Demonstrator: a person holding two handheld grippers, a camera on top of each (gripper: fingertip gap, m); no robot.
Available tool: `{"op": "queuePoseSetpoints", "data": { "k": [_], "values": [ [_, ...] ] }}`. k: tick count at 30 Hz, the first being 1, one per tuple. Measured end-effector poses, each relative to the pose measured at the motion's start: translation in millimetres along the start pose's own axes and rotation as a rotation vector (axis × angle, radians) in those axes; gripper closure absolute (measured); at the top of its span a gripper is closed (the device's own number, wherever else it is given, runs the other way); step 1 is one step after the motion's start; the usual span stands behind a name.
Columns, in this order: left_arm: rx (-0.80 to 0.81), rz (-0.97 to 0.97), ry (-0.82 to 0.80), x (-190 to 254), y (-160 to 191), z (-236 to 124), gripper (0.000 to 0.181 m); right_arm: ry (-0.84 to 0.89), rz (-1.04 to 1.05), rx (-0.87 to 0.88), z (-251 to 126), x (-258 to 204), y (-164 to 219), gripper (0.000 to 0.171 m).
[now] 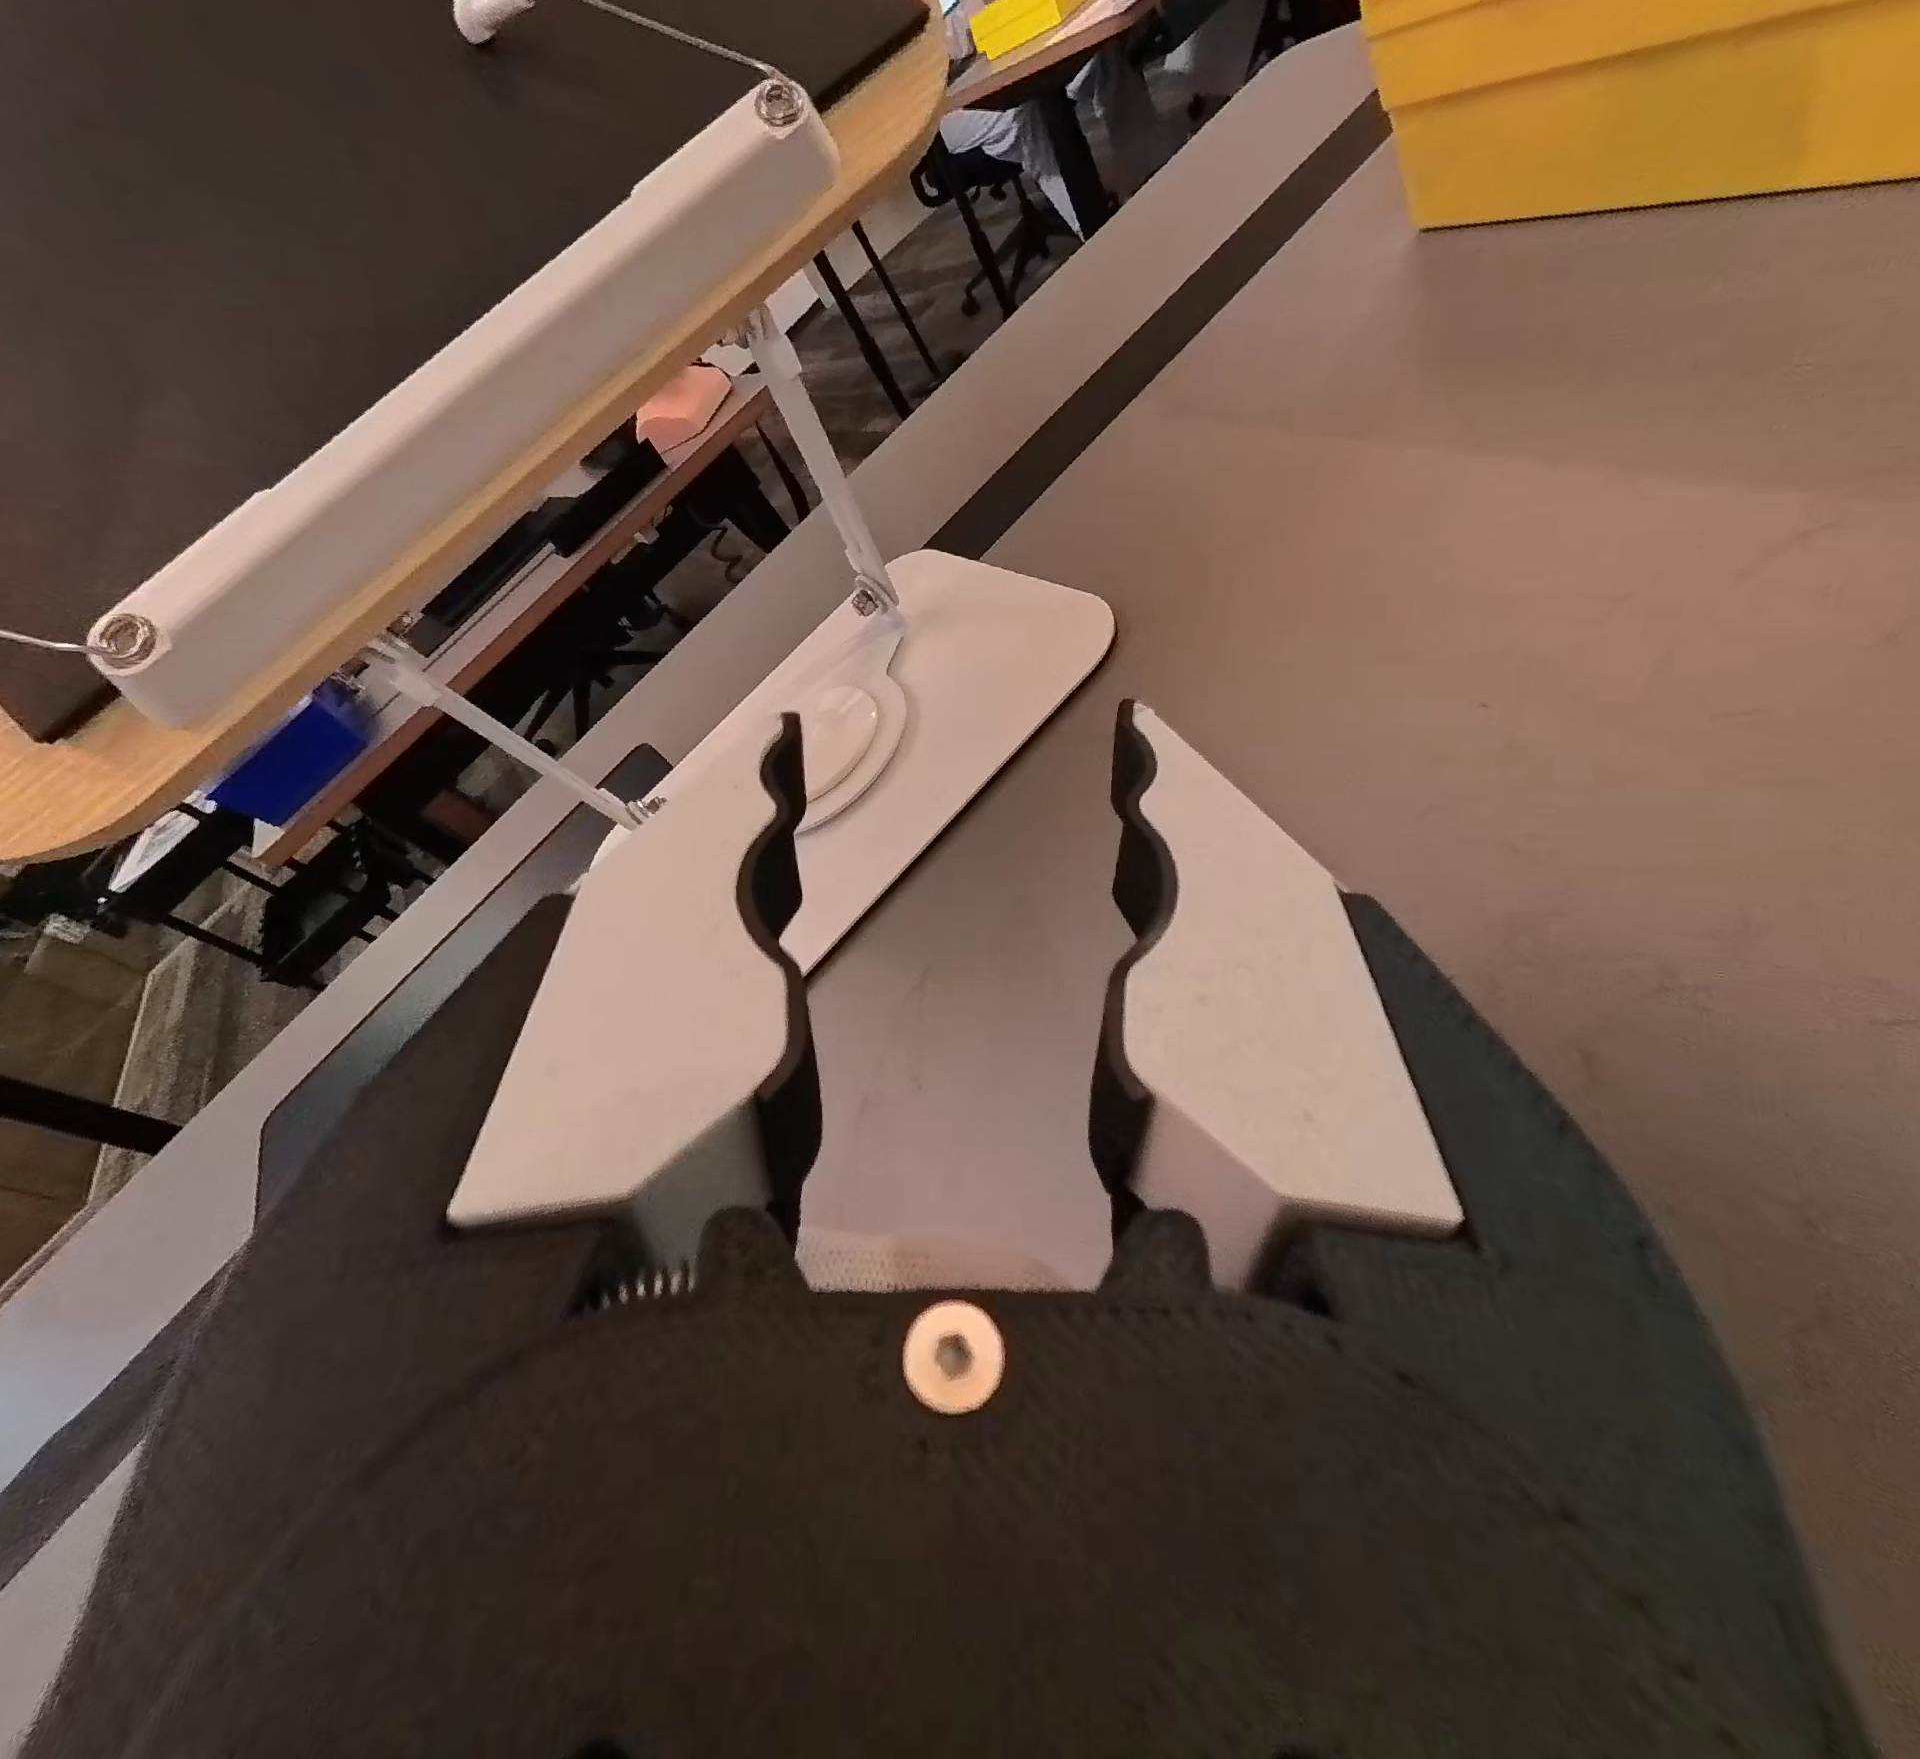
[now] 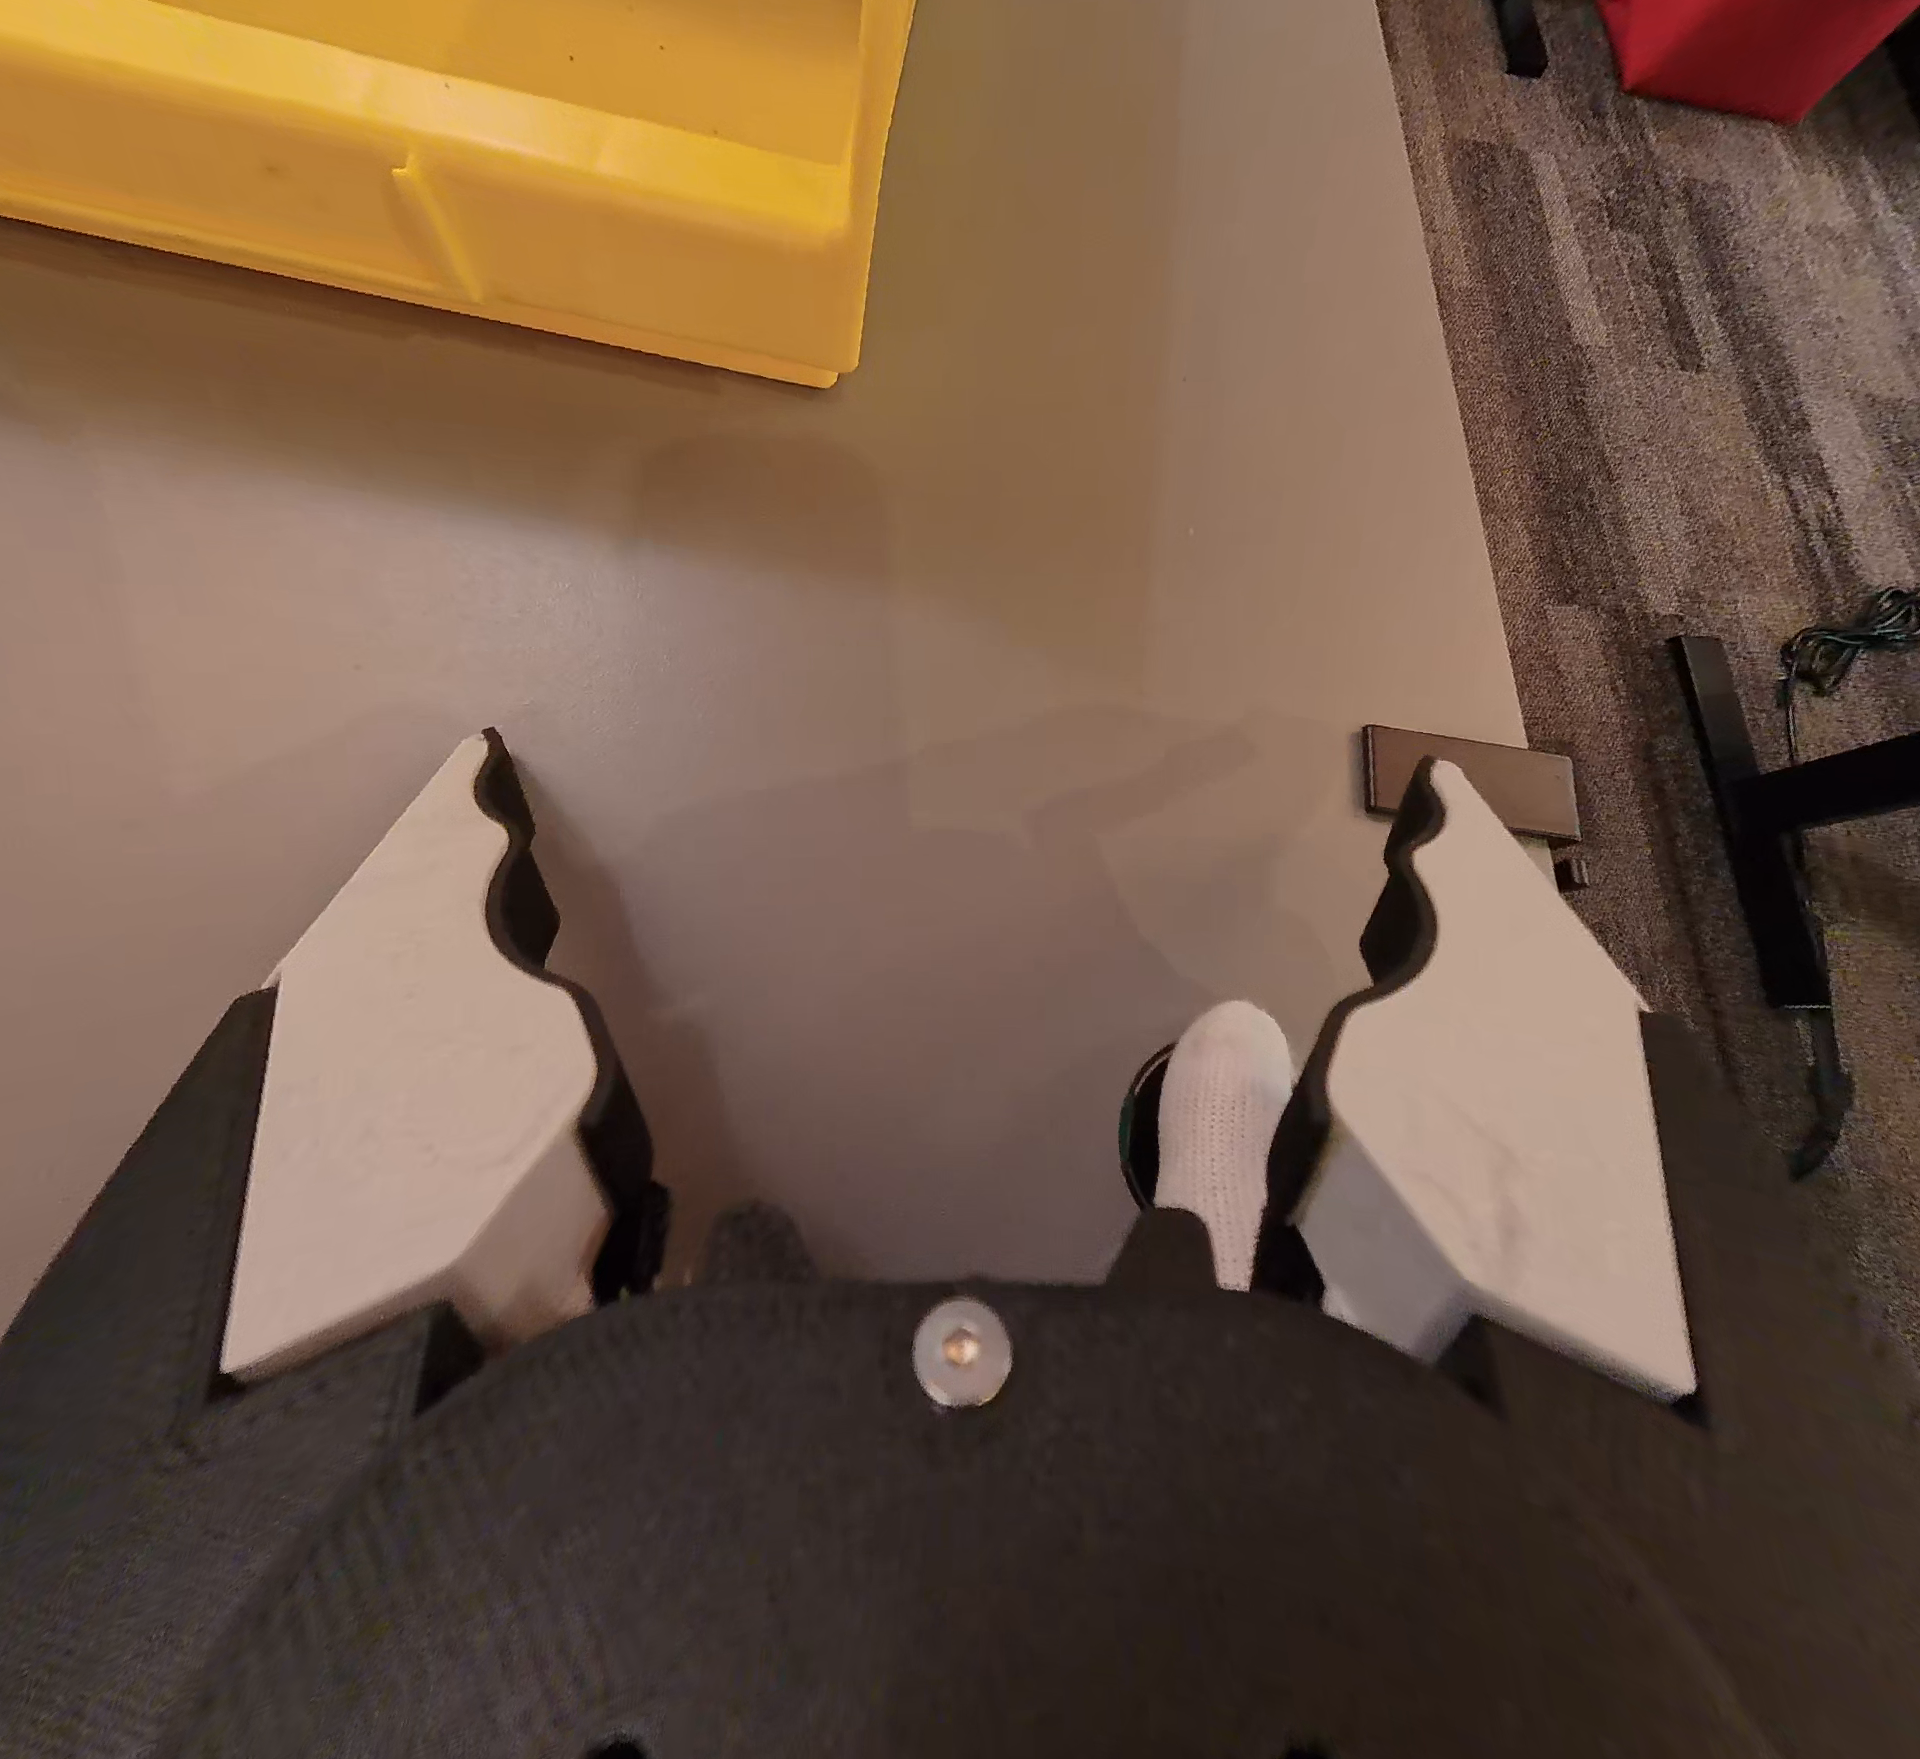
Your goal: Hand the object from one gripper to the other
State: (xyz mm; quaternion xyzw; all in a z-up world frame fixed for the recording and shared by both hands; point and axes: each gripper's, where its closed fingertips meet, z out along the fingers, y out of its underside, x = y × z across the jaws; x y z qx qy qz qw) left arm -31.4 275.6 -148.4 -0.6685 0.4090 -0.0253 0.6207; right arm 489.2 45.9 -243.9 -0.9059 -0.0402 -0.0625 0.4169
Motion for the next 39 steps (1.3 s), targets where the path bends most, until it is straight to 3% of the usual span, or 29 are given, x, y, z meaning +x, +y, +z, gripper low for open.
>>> {"op": "queuePoseSetpoints", "data": {
  "k": [39],
  "values": [
    [-0.004, -0.058, 0.013, 21, 49, 11, 0.123, -0.012, 0.0, -0.012, 32, -6, 37, 0.021]
  ]
}}
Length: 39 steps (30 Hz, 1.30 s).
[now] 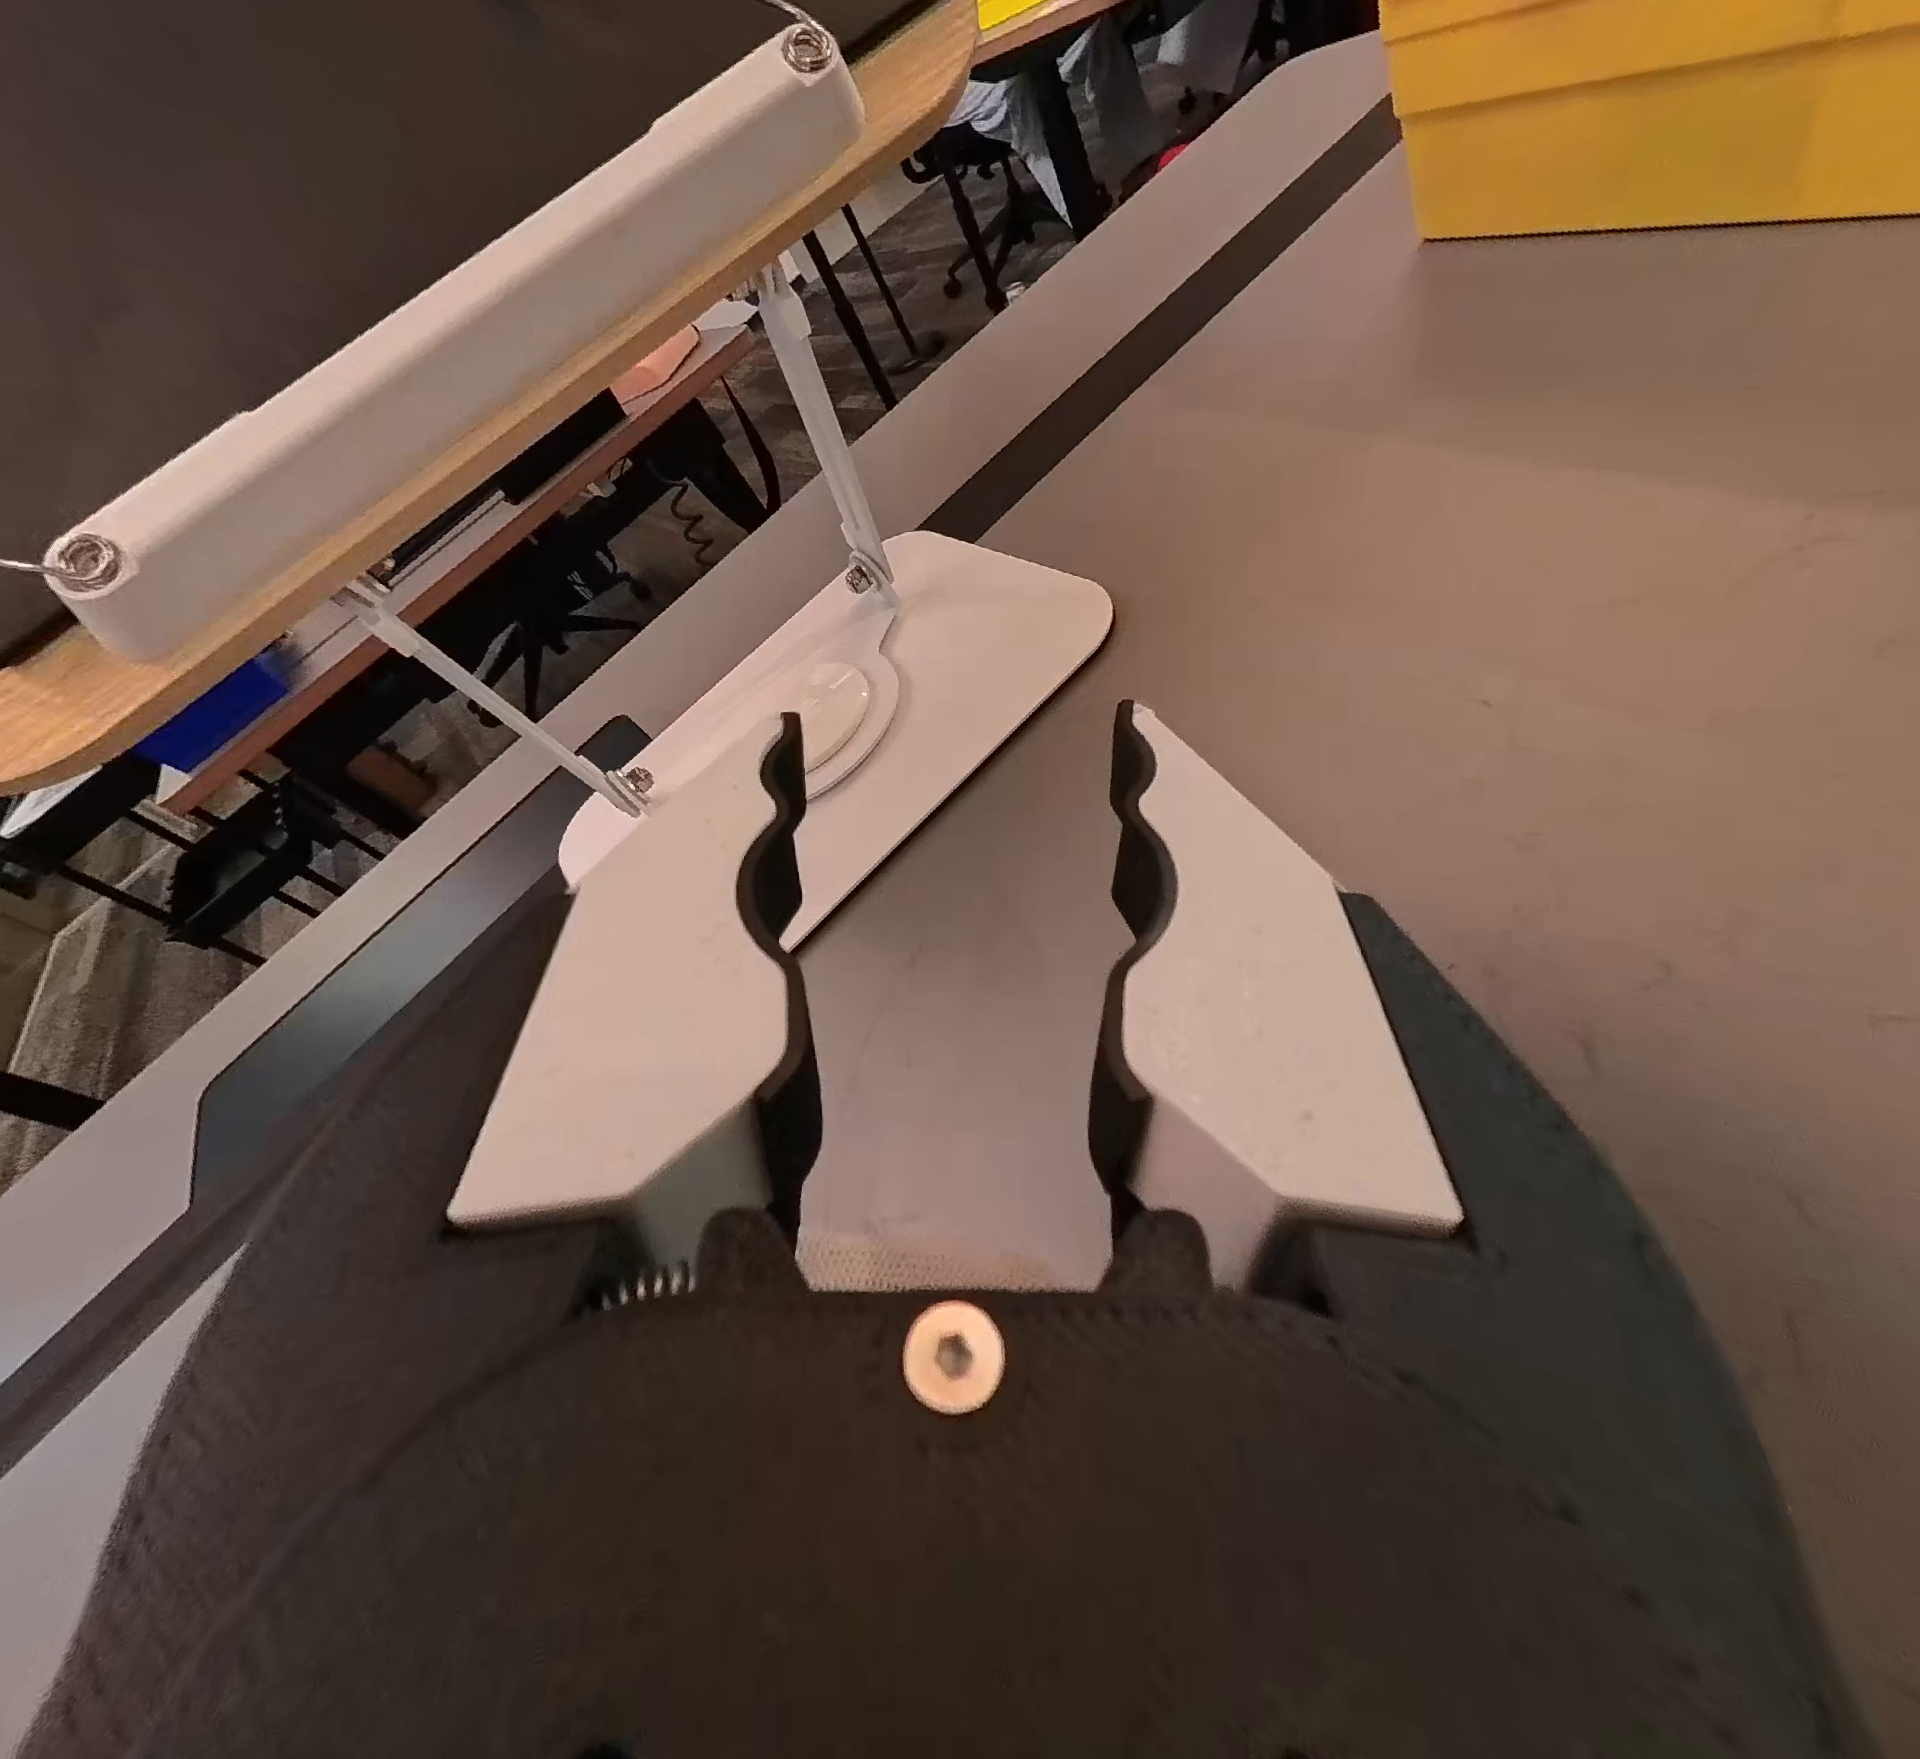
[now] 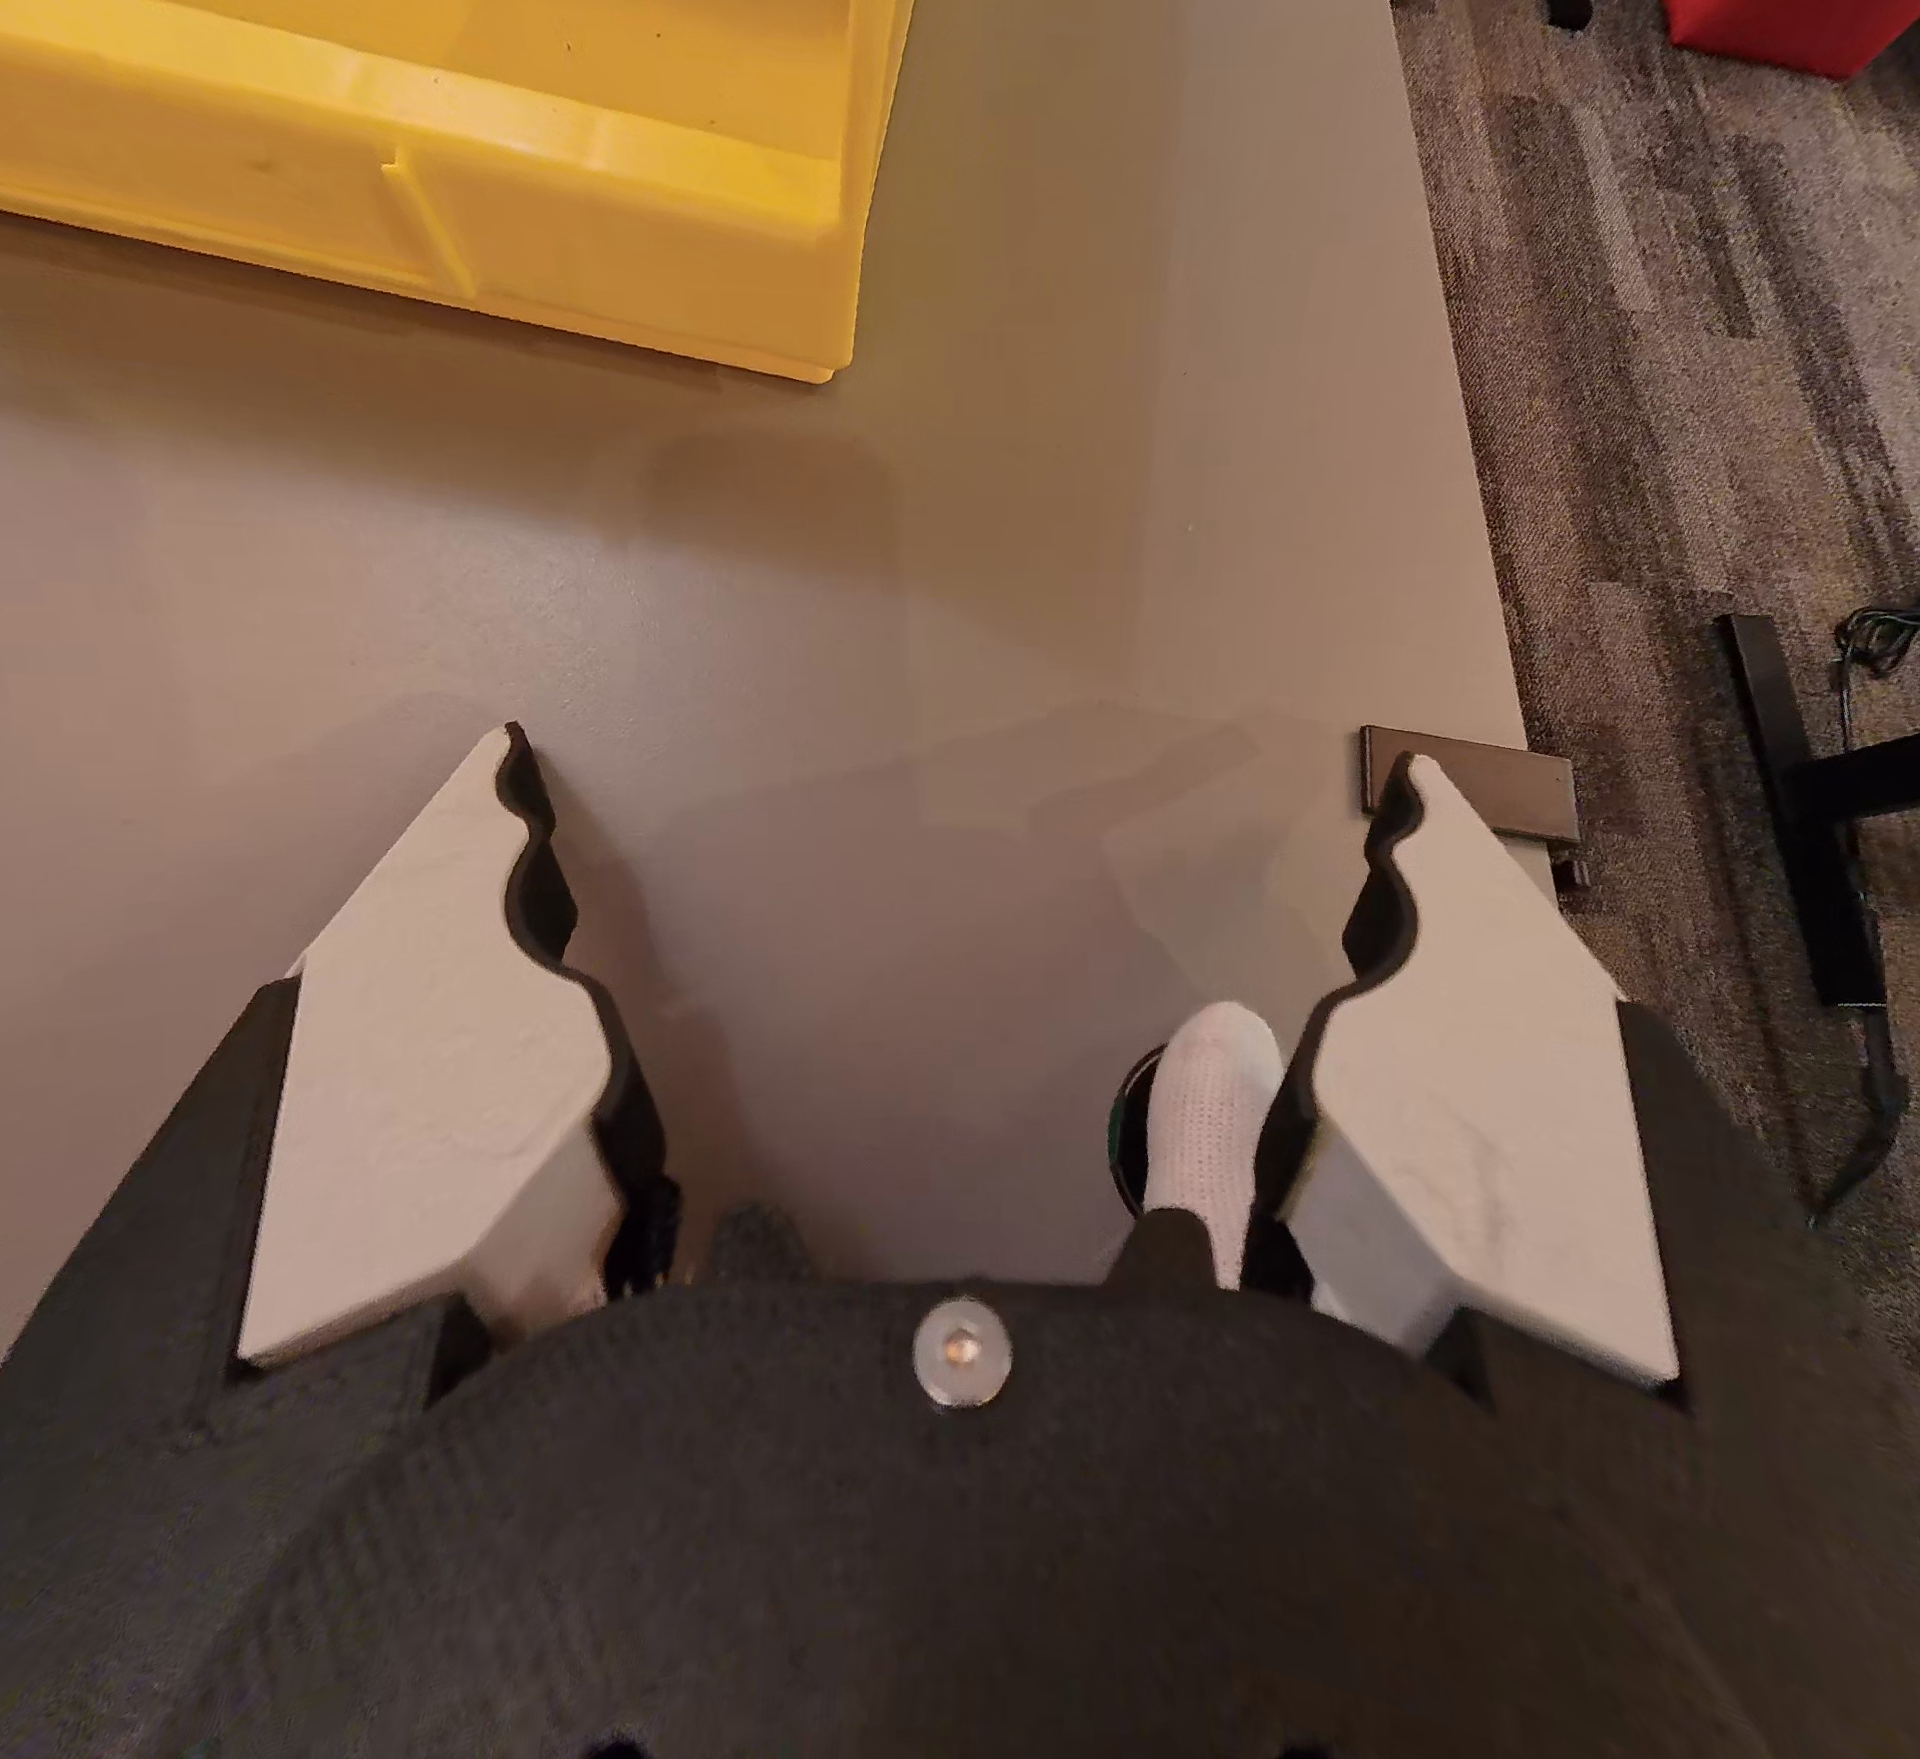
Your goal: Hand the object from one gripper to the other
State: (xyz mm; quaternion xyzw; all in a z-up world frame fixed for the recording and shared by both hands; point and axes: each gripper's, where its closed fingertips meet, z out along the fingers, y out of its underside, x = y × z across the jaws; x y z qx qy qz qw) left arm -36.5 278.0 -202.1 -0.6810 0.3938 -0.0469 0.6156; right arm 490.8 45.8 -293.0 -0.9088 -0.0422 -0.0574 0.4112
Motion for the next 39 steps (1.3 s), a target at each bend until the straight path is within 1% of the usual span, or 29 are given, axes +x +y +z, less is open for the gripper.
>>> {"op": "queuePoseSetpoints", "data": {
  "k": [26, 39],
  "values": [
    [0.004, -0.052, 0.039, 18, 31, 9, 0.124, -0.011, 0.008, -0.014, 22, -5, 26, 0.024],
    [0.004, -0.09, 0.036, 20, 48, 12, 0.124, -0.008, 0.009, -0.011, 33, -7, 37, 0.026]
  ]
}}
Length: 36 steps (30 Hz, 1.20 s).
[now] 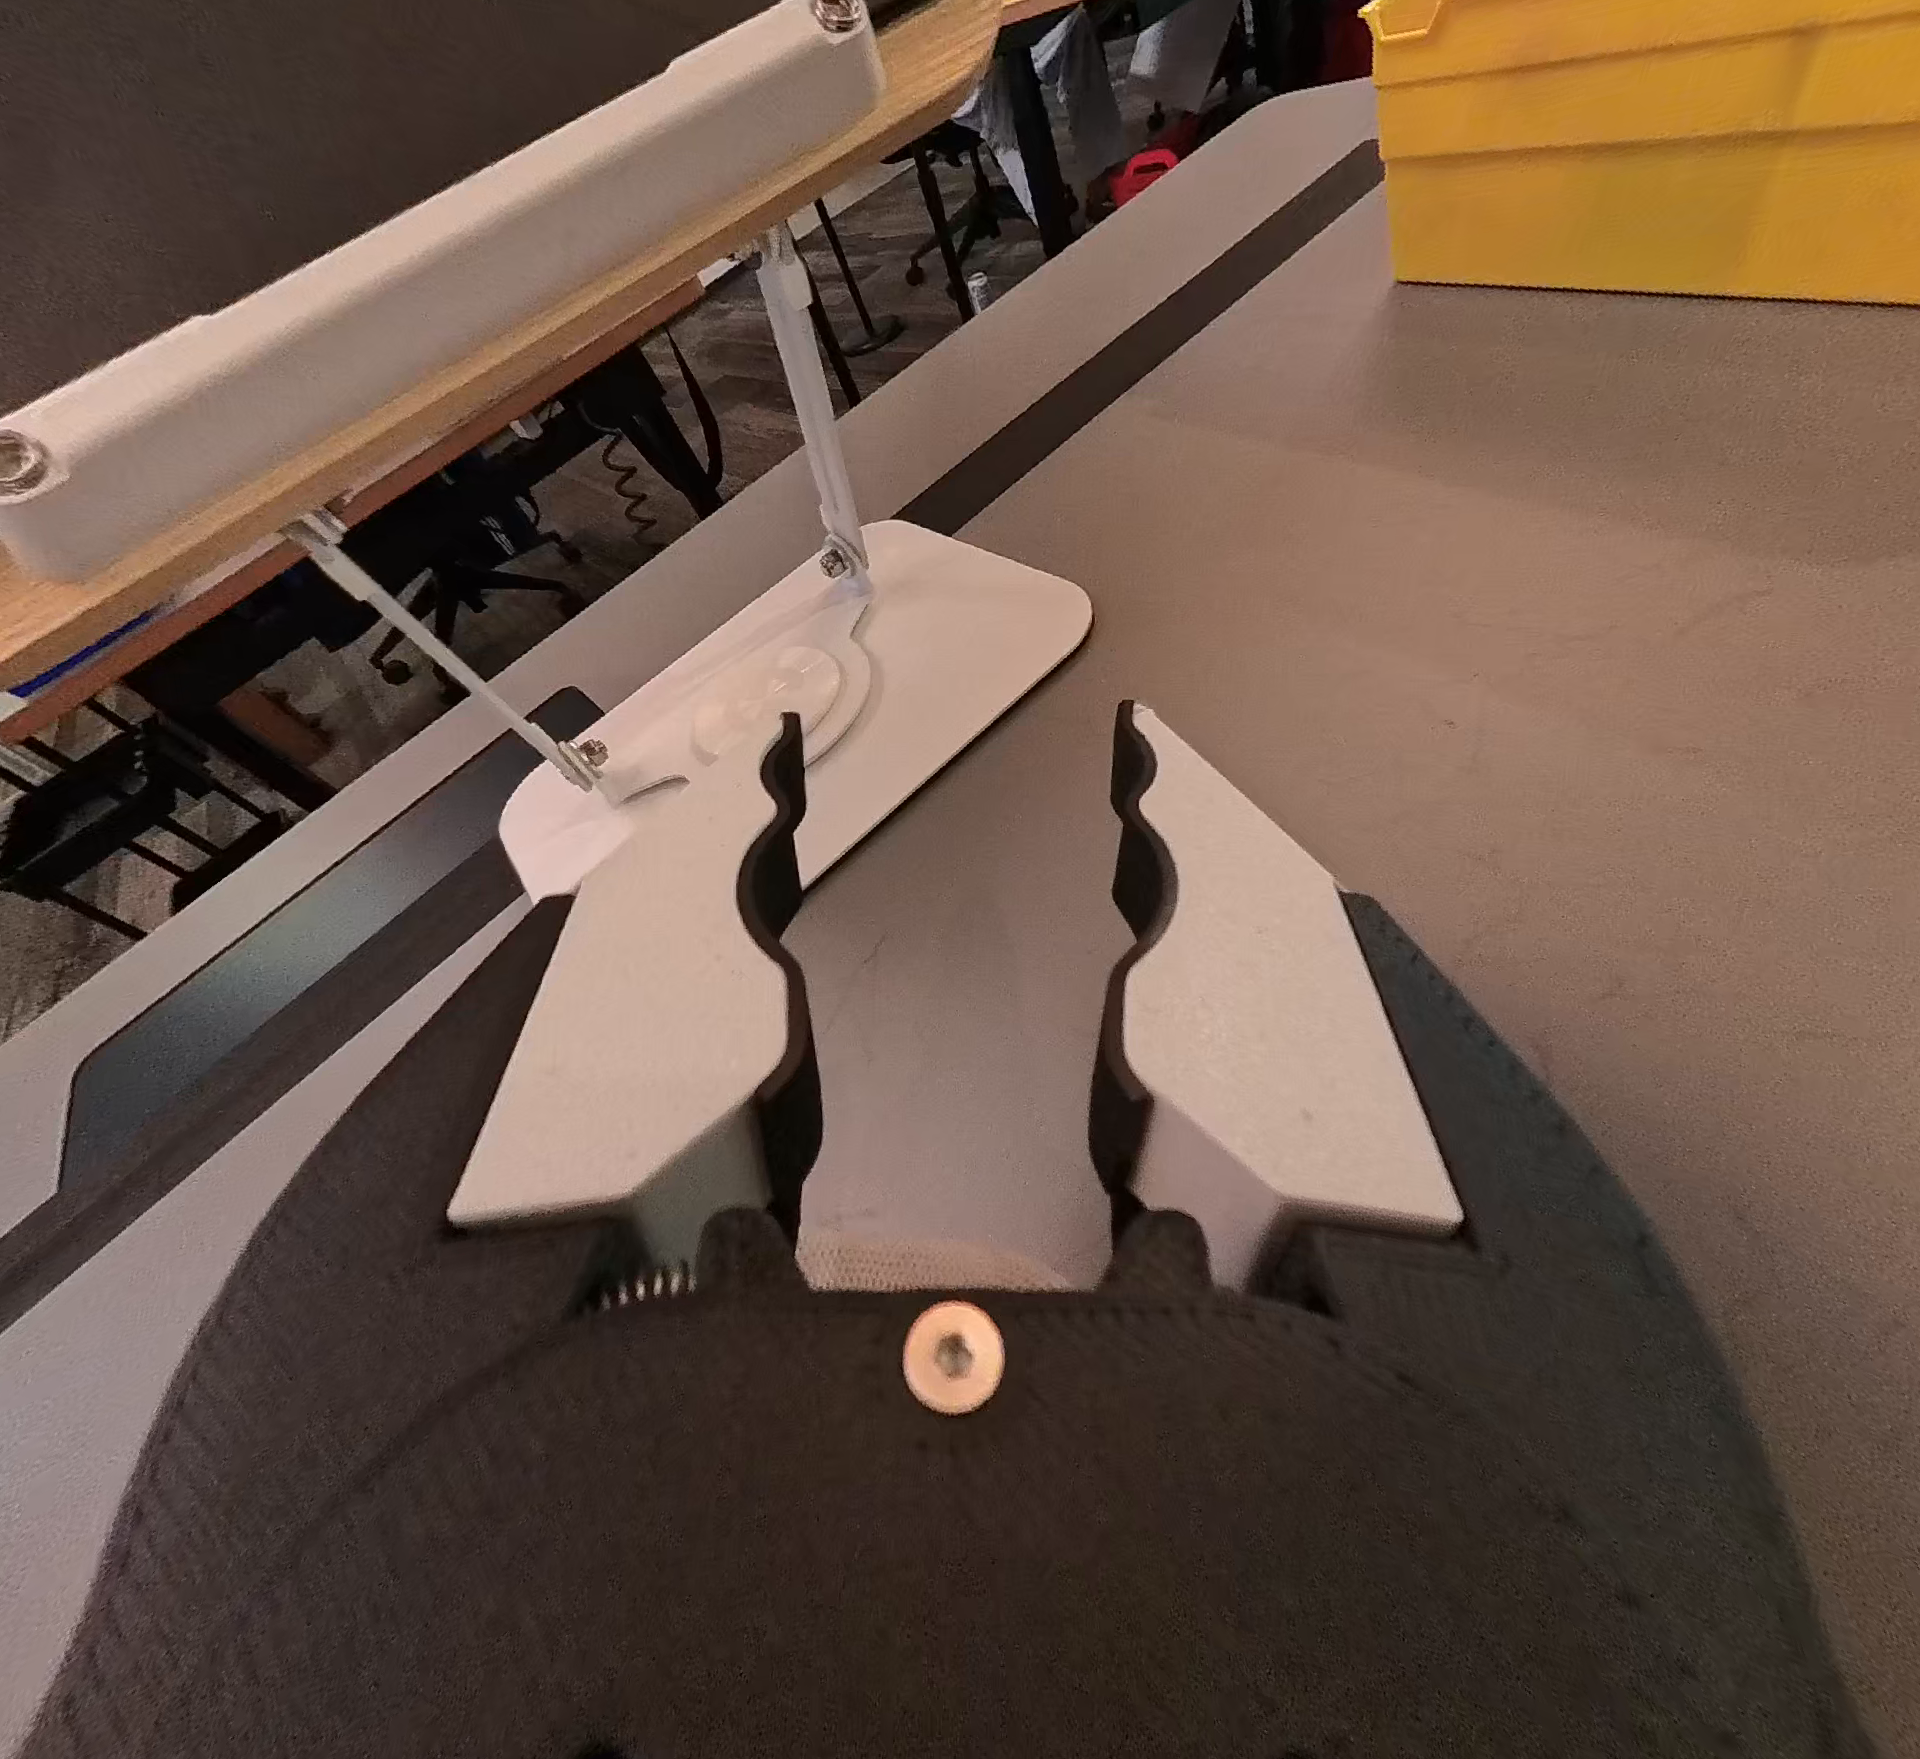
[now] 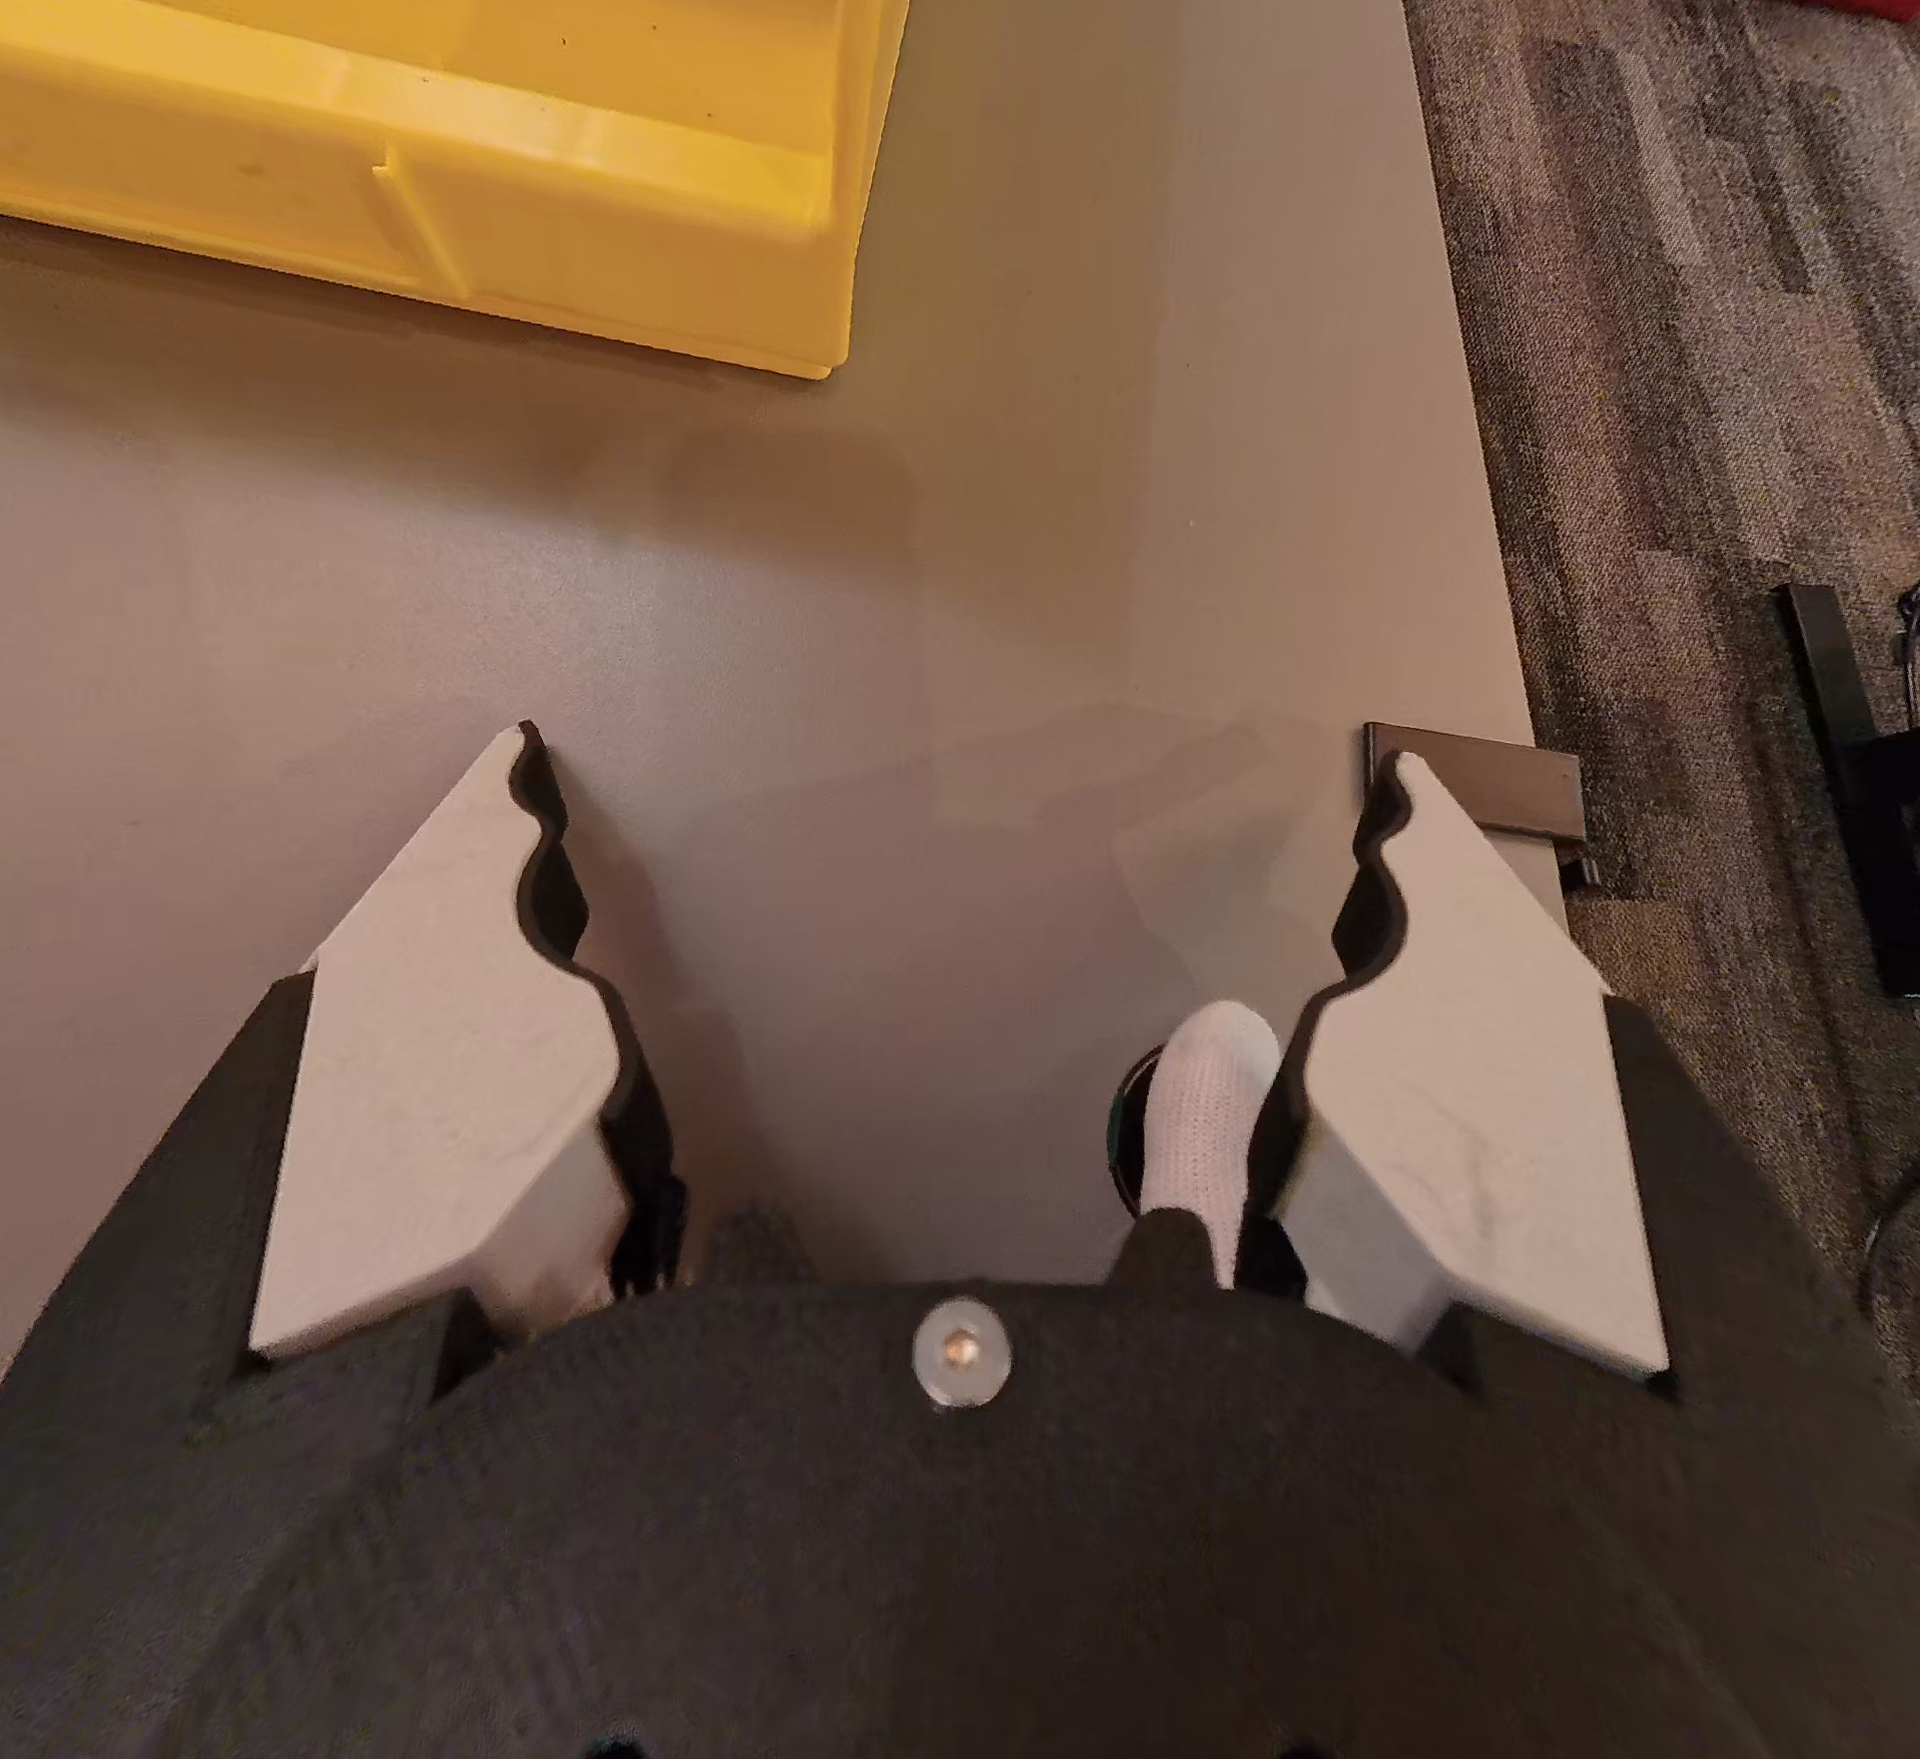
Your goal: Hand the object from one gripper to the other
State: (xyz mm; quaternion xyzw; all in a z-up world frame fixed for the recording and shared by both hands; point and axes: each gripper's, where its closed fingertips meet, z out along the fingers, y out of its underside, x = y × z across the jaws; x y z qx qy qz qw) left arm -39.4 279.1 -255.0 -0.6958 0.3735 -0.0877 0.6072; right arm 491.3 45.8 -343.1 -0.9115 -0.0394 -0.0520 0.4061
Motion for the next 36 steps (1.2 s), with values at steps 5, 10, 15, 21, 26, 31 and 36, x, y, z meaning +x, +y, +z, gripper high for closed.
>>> {"op": "queuePoseSetpoints", "data": {
  "k": [5, 10, 15, 21, 26, 31, 36],
  "values": [
    [-0.001, -0.02, 0.0, -1, 7, 2, 0.124, -0.001, 0.002, -0.006, 5, -1, 5, 0.025],
    [-0.001, -0.03, -0.003, -1, 14, 3, 0.124, 0.003, 0.005, -0.008, 9, 0, 9, 0.026],
    [-0.002, -0.046, -0.006, -2, 21, 5, 0.124, 0.003, 0.005, -0.01, 14, -1, 14, 0.027],
    [-0.004, -0.061, -0.008, -2, 30, 7, 0.124, 0.003, 0.002, -0.006, 19, -2, 19, 0.027],
    [-0.007, -0.076, -0.006, -1, 37, 10, 0.124, 0.002, 0.006, -0.016, 24, -2, 24, 0.027],
    [-0.01, -0.08, -0.003, 2, 45, 12, 0.124, 0.013, 0.002, -0.004, 28, -2, 27, 0.029],
    [-0.013, -0.088, -0.002, 4, 52, 14, 0.123, 0.003, 0.005, -0.028, 33, -3, 32, 0.03]
  ]
}}
